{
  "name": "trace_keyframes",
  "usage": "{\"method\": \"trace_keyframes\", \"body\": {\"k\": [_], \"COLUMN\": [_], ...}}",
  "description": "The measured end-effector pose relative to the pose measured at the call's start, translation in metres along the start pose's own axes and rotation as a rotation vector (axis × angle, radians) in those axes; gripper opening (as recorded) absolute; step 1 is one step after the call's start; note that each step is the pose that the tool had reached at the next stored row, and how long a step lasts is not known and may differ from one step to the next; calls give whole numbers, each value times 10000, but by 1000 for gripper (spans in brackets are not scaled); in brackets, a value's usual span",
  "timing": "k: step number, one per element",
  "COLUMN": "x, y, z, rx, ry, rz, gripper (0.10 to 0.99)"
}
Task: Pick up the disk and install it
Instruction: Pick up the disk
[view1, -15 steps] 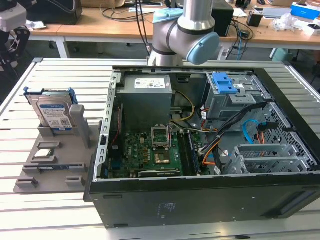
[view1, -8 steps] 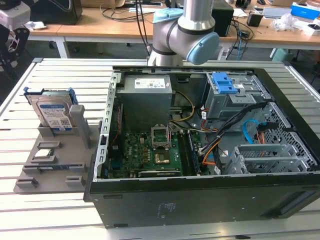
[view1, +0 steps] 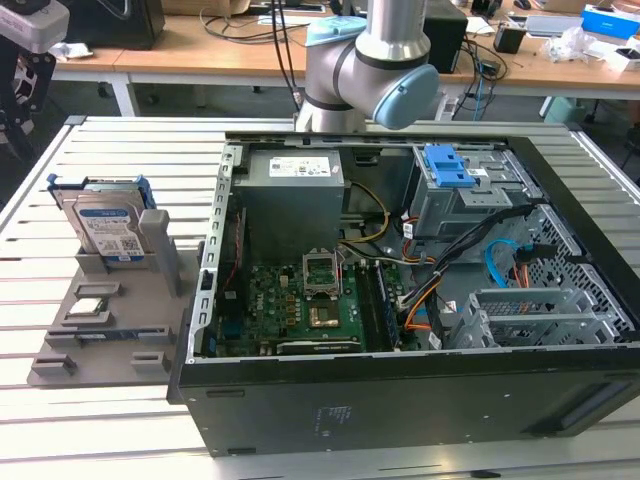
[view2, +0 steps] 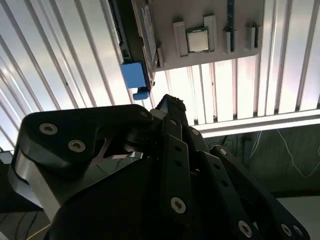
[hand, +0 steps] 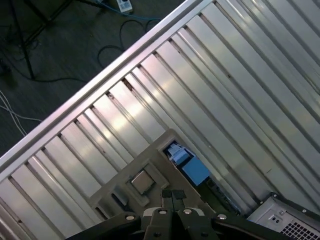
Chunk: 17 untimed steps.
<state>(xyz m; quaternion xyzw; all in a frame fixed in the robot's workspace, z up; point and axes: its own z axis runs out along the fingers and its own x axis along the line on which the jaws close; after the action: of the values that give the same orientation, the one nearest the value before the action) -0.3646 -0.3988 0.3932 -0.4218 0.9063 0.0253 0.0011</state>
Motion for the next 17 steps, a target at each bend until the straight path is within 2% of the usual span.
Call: {"method": "trace_keyframes", "body": {"k": [8, 17], "x": [0, 0], "y": [0, 0], "z": [0, 0], "rx": [-37, -67], "ry": [71, 129], "rz": [-1570, -2860], "gripper": [106, 106]}}
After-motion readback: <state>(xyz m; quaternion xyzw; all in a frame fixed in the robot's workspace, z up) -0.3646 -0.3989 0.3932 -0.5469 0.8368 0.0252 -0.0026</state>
